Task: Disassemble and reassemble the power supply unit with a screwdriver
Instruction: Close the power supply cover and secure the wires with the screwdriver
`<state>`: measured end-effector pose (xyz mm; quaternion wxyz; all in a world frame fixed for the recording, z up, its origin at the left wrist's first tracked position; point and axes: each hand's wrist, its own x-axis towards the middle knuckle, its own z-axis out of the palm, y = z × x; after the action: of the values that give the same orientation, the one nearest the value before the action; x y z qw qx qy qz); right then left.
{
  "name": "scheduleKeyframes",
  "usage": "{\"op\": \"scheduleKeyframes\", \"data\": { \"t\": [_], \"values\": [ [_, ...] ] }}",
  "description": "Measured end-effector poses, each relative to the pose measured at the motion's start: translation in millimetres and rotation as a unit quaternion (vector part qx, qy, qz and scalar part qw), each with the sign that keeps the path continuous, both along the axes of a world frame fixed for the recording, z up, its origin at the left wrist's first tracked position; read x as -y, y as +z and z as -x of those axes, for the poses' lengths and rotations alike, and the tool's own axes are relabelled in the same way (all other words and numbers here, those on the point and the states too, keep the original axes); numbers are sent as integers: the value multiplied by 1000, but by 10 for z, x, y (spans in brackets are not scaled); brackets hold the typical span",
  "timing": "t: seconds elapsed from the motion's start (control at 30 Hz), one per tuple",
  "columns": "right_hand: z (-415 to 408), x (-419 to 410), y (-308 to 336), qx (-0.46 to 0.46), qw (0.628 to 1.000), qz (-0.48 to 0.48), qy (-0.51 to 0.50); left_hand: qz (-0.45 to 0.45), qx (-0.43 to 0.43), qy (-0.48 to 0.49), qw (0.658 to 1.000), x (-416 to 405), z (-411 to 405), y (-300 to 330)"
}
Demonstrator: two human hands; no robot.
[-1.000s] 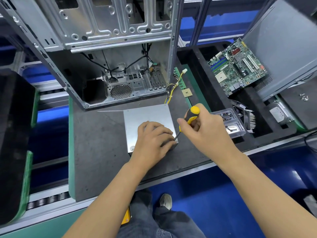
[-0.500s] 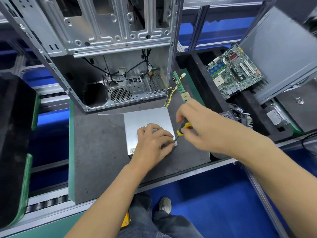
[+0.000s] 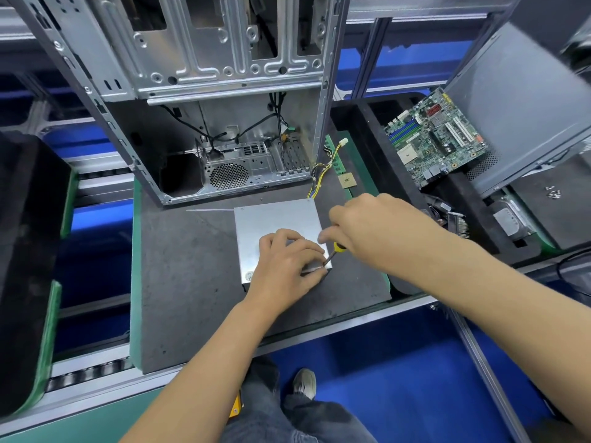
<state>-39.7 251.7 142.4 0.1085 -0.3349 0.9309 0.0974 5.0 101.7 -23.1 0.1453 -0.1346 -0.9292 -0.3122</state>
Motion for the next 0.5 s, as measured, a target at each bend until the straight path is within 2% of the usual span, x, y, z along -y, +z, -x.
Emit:
{"op": "scheduleKeyframes", "data": {
  "t": [0.07,0.1,0.23,0.3,0.4,0.5],
  "values": [
    [18,-20,45,100,993,67,-9,-1,0,1,1000,0,0,6],
    [29,-14,68,120,990,76,-1,-2,1,3,1000,-4,0,10],
    [80,80,44,16,999,-29,-22,1,0,9,1000,-27,2,13],
    [113,37,77,54,997,-9,-59,0,1,13,1000,-28,-4,9],
    [136,-35,117,127,990,63,-11,-5,-1,18,1000,-27,-5,6],
    [104,28,109,49,998,27,-24,-5,-7,16,1000,-25,7,3]
  ]
}}
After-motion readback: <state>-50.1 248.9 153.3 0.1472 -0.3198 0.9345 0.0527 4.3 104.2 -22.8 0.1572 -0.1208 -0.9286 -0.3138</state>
